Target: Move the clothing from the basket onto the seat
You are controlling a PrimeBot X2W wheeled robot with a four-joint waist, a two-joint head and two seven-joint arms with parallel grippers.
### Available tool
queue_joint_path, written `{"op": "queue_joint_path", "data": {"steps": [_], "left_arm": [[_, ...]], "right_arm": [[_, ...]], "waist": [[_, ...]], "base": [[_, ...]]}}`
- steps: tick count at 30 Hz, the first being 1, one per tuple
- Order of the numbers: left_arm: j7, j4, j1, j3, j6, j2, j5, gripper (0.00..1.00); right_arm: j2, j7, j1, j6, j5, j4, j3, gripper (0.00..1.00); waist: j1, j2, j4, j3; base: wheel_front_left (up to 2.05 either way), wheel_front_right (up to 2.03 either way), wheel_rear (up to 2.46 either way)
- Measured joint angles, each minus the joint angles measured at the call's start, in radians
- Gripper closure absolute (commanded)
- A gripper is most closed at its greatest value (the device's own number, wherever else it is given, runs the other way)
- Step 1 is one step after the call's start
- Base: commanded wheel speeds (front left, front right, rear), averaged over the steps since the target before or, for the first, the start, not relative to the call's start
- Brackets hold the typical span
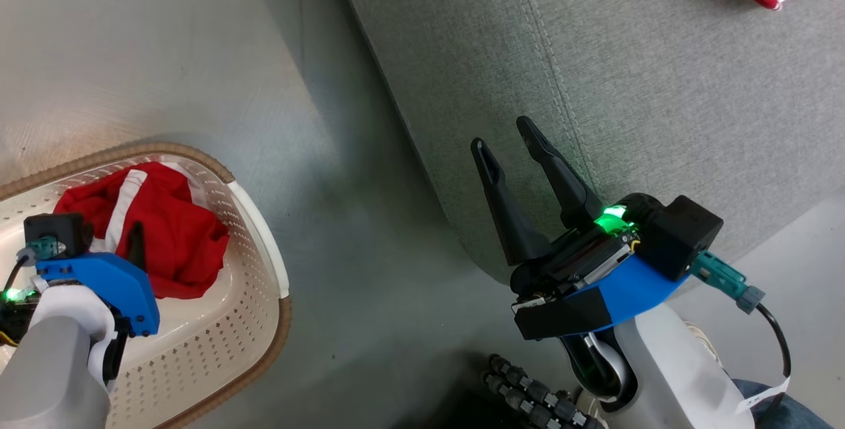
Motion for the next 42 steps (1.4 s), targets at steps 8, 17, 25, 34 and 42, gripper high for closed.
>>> {"op": "queue_joint_path", "data": {"steps": [8,17,25,34,42], "left_arm": [[0.09,0.023,-0.034,-0.014,0.003,-0.032,-0.019,0.0],[0.125,0.037,-0.048,-0.032,0.002,-0.039,-0.028,1.0],[0.094,0.068,-0.057,-0.032,-0.01,-0.027,-0.043,1.0],[0.034,0.122,-0.066,-0.034,-0.021,-0.085,-0.073,1.0],[-0.035,0.197,-0.064,-0.085,-0.045,-0.184,-0.085,1.0]], "right_arm": [[0.0,0.0,0.004,0.0,0.009,-0.015,0.0,0.0],[0.0,0.0,0.002,0.0,0.009,-0.019,-0.006,0.0],[0.0,0.0,-0.016,0.0,0.009,-0.014,0.012,0.0],[0.0,0.0,-0.041,0.0,-0.009,0.016,0.021,0.0],[0.001,-0.001,-0.028,0.0,-0.086,0.073,-0.005,0.0]], "waist": [[0.0,0.0,0.009,0.019],[0.0,0.0,0.016,0.026],[-0.0001,0.0,0.011,0.018],[-0.0002,0.0,0.05,-0.059],[-0.0003,0.0002,0.156,-0.232]], "base": [[0.0,0.0,0.0],[0.0,0.0,0.0],[0.0,0.0,0.0],[0.0,0.0,0.0],[0.0,0.0,0.0]]}}
